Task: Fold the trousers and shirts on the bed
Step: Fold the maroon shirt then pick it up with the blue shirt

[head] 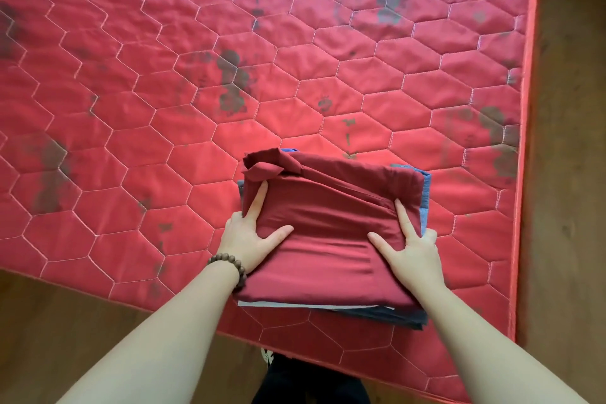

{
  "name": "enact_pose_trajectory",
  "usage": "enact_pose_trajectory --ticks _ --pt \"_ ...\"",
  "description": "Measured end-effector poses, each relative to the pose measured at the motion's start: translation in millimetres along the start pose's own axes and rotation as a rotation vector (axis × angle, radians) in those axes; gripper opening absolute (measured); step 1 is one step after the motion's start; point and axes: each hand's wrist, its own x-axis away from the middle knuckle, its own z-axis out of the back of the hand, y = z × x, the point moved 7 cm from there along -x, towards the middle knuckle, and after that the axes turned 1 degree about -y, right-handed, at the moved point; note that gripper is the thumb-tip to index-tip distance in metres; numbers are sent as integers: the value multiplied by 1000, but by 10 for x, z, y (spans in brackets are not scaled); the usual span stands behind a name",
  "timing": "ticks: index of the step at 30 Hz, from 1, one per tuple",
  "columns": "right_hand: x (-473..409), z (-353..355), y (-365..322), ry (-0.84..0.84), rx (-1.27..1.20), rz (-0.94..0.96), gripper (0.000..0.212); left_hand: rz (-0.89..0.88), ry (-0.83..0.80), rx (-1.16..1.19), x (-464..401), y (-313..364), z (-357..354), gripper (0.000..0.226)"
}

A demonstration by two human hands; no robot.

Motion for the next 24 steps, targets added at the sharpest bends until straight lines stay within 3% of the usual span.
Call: enact_pose_trajectory --ticks 15,24 --pt "53 34 -7 -17 -21 32 82 69 -81 38 125 5 13 100" --pt "232 319 -260 70 -5 81 79 133 64 74 546 165 208 96"
